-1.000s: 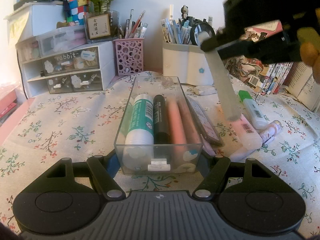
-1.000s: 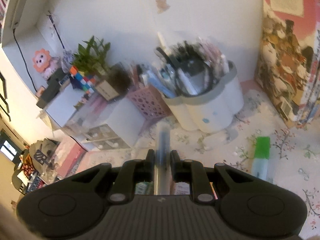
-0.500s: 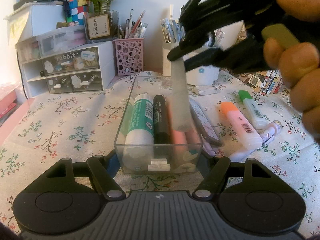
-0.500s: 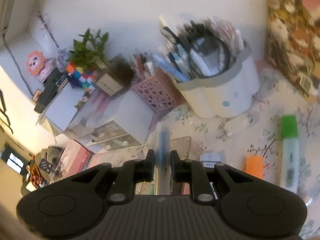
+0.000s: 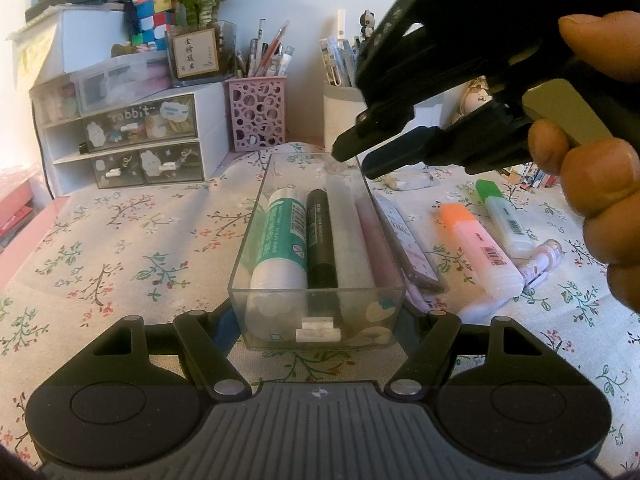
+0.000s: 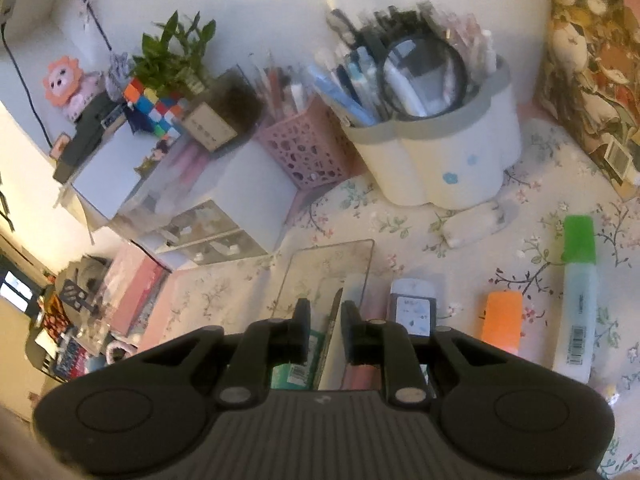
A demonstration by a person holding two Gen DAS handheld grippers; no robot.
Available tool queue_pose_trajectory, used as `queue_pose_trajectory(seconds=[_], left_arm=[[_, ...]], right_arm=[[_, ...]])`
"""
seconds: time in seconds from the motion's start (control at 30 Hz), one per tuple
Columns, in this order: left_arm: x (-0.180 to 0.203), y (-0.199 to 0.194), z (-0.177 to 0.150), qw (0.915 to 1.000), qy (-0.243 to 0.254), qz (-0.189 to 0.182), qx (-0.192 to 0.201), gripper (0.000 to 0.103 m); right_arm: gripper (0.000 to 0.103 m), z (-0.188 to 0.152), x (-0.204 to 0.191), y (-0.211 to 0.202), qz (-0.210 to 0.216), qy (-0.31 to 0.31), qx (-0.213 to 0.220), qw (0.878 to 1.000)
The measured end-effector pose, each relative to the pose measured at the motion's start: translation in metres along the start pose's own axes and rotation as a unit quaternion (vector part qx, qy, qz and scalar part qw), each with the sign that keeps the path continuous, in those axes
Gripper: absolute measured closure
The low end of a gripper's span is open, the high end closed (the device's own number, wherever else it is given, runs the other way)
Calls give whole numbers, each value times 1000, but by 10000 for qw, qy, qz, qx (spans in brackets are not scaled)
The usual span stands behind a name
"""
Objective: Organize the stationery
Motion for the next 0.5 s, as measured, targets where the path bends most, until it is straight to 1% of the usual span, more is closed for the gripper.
queue_pose_trajectory(seconds=[0.3, 0.5], left_arm=[[0, 0, 0, 10000, 1, -1, 0, 31], [0, 0, 0, 10000, 1, -4, 1, 31]], right_arm=[[93, 0, 20, -9, -6, 205, 110, 9997], [93, 3, 40, -14, -205, 366, 207, 9989]])
Point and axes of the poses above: each gripper's, at about its wrist camera, not at the fingertips, and y roughly the way its jaws point, x to its right, z to its top, the point moved 5 cm from there along y, roughly the way its jaws point, and after that the axes turned 9 degrees about -z, right-handed, at the moved point
